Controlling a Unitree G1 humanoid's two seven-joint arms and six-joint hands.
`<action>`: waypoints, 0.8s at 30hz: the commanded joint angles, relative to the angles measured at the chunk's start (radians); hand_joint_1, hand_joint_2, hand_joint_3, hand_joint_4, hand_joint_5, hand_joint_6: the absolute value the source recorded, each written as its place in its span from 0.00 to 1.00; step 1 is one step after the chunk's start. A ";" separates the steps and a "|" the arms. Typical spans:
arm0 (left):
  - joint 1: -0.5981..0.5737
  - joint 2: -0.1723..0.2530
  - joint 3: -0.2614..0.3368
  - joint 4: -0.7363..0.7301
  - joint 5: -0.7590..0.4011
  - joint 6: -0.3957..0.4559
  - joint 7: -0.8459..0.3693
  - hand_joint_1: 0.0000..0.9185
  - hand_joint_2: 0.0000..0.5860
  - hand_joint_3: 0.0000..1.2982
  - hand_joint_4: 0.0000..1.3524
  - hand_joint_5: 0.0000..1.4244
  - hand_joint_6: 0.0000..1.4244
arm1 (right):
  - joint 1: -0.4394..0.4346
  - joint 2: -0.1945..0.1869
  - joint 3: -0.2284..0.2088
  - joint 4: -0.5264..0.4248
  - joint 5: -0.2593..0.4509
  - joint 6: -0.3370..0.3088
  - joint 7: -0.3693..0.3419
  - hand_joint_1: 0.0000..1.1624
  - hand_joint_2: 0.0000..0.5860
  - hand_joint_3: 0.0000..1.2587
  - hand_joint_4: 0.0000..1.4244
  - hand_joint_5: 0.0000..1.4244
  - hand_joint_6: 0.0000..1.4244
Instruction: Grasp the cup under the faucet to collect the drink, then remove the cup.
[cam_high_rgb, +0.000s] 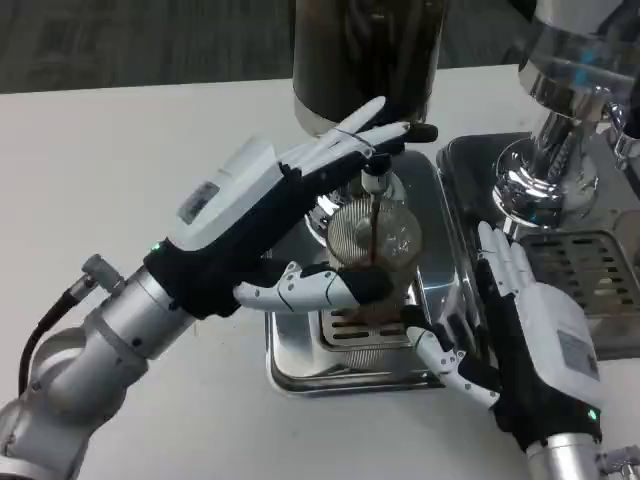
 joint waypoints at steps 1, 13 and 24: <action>0.030 0.018 -0.044 -0.019 0.075 -0.023 -0.009 0.00 0.25 0.15 0.00 0.15 0.14 | -0.039 -0.008 -0.036 0.096 0.132 -0.135 0.049 0.43 0.46 0.00 0.00 0.00 0.11; 0.041 0.031 -0.075 -0.033 0.065 -0.009 0.015 0.00 0.26 0.15 0.00 0.15 0.14 | -0.142 0.013 -0.089 0.318 0.336 -0.356 0.181 0.54 0.37 0.00 0.00 0.00 0.11; 0.053 0.044 -0.076 -0.047 0.045 -0.003 0.012 0.00 0.28 0.16 0.00 0.15 0.15 | -0.237 0.055 -0.127 0.458 0.418 -0.431 0.253 0.57 0.34 0.00 0.00 0.00 0.10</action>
